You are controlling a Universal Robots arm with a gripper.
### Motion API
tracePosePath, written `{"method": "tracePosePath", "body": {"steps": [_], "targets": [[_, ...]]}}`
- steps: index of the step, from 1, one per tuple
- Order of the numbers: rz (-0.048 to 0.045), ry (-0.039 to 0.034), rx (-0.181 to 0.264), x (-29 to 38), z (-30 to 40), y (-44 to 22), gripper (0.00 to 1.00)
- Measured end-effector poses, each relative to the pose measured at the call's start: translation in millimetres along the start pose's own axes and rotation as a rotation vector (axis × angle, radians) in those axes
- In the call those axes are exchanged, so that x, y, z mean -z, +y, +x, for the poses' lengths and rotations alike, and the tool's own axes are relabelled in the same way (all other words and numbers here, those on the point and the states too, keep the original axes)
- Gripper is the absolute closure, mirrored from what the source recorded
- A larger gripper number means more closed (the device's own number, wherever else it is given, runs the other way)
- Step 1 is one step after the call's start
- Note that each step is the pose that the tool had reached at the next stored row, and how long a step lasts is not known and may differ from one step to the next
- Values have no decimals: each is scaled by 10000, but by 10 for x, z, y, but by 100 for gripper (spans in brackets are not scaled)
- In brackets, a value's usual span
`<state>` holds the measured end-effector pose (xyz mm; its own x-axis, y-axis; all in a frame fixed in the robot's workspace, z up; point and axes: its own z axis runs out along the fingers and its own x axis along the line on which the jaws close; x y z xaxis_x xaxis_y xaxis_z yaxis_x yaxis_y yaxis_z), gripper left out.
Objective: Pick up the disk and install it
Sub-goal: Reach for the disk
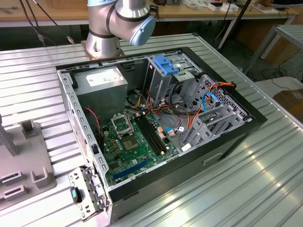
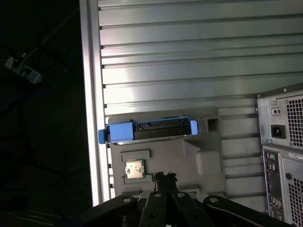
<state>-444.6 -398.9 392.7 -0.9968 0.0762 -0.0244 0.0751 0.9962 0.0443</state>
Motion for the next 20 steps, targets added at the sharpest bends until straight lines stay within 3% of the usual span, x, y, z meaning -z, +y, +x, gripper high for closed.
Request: {"method": "tracePosePath", "body": {"steps": [2, 20], "targets": [[0, 0, 0, 0, 49, -4, 89], [0, 0, 1, 3, 127, -10, 89]]}}
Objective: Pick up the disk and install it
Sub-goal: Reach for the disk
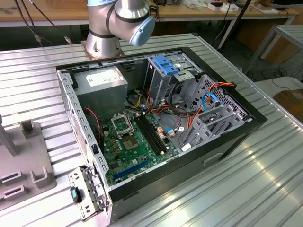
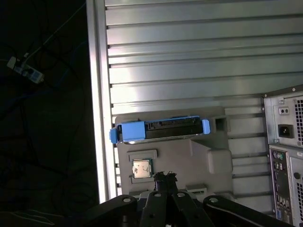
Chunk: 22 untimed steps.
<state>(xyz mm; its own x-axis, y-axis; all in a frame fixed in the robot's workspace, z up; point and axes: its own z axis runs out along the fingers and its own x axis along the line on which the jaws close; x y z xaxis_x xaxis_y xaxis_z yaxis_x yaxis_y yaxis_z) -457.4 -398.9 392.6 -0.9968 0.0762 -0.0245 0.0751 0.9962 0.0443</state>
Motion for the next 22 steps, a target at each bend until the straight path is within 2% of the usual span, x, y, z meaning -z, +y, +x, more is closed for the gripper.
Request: {"method": "tracePosePath", "body": {"steps": [11, 19, 22], "targets": [[-1, -1, -1, 0, 4, 4, 89], [0, 0, -1, -12, 18, 126, 89], [0, 0, 0, -20, 25, 211, 89]]}}
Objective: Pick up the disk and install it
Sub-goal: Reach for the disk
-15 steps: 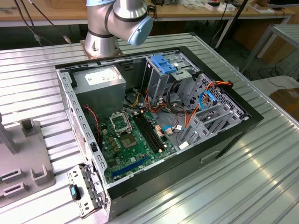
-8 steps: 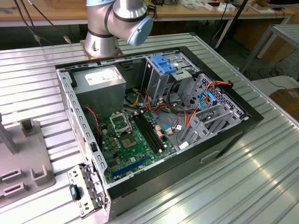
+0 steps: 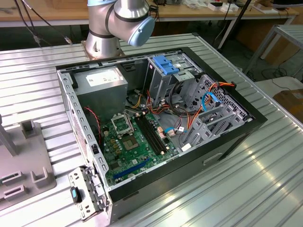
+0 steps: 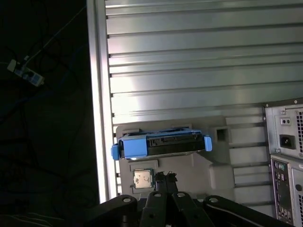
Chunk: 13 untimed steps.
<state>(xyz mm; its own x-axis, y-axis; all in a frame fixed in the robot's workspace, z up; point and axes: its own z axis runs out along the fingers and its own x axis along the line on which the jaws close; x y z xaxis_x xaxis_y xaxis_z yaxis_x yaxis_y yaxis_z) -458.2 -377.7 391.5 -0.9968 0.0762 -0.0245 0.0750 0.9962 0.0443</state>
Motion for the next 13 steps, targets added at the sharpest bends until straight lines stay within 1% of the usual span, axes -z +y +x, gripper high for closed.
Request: {"method": "tracePosePath", "body": {"steps": [1, 5, 7, 8, 9, 13], "targets": [[0, 0, -1, 0, 1, 12, 89], [0, 0, -1, -1, 2, 17, 89], [1, 0, -2, -1, 27, 18, 89], [1, 0, -1, -1, 61, 19, 89], [0, 0, -1, -1, 80, 19, 89], [0, 0, 0, 0, 85, 20, 89]]}}
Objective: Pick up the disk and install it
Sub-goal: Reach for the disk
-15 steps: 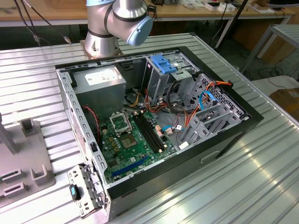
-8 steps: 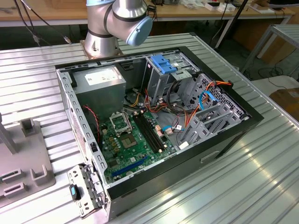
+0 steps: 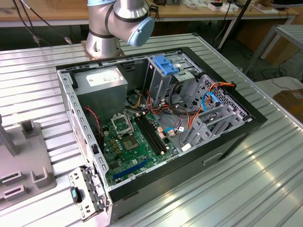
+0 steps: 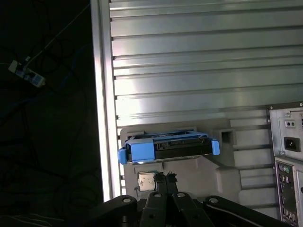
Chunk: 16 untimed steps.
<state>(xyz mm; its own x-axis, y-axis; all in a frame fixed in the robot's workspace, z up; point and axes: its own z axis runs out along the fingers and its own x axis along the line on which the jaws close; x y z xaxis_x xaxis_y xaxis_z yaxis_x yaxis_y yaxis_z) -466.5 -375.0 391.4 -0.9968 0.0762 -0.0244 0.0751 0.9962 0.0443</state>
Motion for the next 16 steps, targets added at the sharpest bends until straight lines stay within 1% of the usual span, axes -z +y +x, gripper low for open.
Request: {"method": "tracePosePath", "body": {"steps": [1, 2, 4, 5, 16], "targets": [[-1, -1, -2, -1, 1, 6, 89], [0, -1, -1, -2, 2, 31, 89], [0, 0, 0, -7, 10, 138, 89], [-1, -2, 0, -10, 12, 166, 89], [0, 0, 0, -9, 13, 175, 89]]}}
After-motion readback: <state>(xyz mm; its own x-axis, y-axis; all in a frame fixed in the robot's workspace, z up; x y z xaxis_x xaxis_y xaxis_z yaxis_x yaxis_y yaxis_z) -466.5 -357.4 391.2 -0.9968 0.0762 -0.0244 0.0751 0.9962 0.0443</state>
